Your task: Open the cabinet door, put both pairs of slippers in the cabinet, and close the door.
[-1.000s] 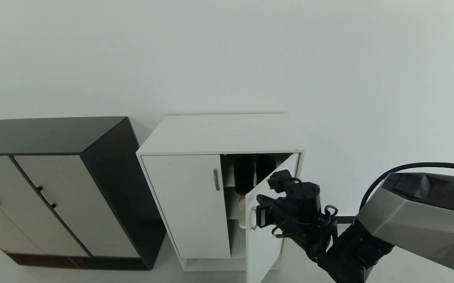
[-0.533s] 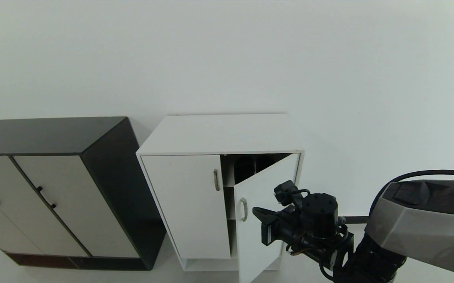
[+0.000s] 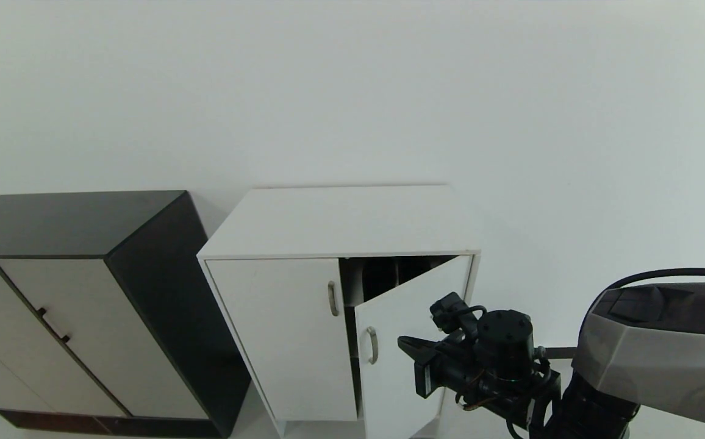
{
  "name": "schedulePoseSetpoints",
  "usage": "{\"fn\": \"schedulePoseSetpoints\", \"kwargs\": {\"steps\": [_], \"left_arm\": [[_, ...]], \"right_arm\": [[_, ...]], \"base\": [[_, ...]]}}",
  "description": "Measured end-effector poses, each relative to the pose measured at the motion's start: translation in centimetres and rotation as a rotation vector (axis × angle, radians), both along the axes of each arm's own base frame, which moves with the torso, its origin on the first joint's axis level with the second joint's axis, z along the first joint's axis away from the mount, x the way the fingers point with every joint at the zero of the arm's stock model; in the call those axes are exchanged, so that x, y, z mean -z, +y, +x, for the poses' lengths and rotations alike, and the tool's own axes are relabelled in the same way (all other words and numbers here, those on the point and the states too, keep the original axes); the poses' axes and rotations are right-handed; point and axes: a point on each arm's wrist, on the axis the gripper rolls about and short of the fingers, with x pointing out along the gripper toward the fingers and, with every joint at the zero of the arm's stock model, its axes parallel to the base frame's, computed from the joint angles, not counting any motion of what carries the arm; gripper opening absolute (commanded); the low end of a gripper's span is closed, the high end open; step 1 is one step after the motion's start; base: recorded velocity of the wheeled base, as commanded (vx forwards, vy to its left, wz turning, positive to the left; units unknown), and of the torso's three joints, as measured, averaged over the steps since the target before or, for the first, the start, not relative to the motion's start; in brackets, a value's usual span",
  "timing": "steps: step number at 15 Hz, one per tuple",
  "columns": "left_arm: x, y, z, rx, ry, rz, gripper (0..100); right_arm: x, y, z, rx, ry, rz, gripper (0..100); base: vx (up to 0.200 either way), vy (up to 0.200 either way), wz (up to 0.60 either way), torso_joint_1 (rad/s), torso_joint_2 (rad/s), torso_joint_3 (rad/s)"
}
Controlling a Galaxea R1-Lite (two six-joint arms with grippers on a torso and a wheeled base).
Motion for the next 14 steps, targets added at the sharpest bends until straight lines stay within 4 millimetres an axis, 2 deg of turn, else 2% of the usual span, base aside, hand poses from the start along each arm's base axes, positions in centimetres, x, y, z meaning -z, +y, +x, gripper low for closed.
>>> {"fn": "schedulePoseSetpoints", "kwargs": {"steps": [1, 9, 14], "left_arm": [[0.0, 0.0, 0.0, 0.0, 0.001, 0.0, 0], [0.0, 0.0, 0.0, 0.0, 0.0, 0.0, 0], [0.0, 0.0, 0.0, 0.001, 0.0, 0.0, 0]], "right_arm": [[0.0, 0.0, 0.0, 0.0, 0.001, -0.001, 0], [-0.2, 0.3, 0.2, -0.004, -0.011, 0.01, 0], [-0.4, 0.8, 1.0, 0.002, -0.029, 0.026, 0]], "base": [[0.2, 0.0, 0.0, 0.002, 0.0, 0.002], [0.0, 0.0, 0.0, 0.0, 0.0, 0.0], [0.0, 0.0, 0.0, 0.0, 0.0, 0.0]]}}
